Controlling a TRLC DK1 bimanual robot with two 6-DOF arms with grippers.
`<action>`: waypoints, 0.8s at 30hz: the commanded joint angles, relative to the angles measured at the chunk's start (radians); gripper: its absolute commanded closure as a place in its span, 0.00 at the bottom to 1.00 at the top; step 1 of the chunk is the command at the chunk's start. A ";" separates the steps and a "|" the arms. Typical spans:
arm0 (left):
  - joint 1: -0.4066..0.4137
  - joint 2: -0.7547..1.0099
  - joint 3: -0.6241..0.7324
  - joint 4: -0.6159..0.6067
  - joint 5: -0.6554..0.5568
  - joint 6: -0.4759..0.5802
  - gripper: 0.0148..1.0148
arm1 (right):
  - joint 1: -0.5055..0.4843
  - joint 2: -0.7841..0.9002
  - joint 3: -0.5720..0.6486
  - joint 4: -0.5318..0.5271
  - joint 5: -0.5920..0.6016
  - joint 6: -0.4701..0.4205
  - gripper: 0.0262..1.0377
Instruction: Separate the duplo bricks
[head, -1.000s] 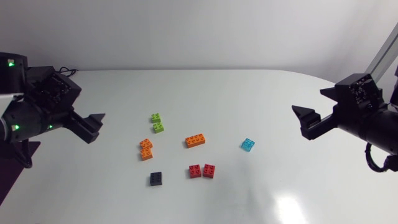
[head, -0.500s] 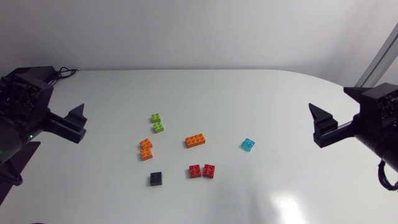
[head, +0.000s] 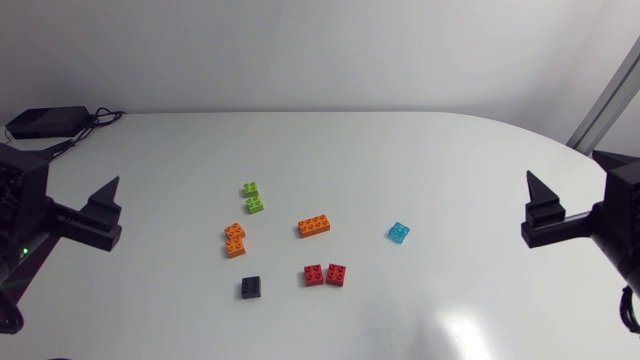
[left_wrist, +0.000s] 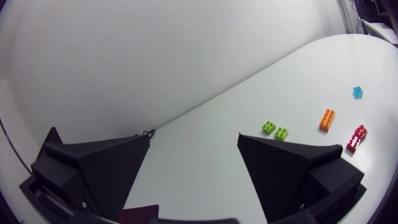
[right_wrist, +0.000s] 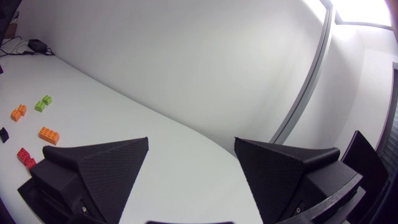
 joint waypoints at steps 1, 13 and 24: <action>-0.001 -0.043 -0.046 -0.014 -0.009 -0.037 0.03 | 0.012 -0.041 -0.042 0.016 0.031 -0.001 0.04; -0.043 -0.252 -0.146 -0.076 -0.014 -0.123 0.03 | 0.089 -0.297 -0.166 -0.028 0.139 -0.117 0.04; -0.044 -0.335 -0.230 -0.064 -0.066 -0.140 0.03 | 0.120 -0.442 -0.304 0.001 0.151 -0.156 0.04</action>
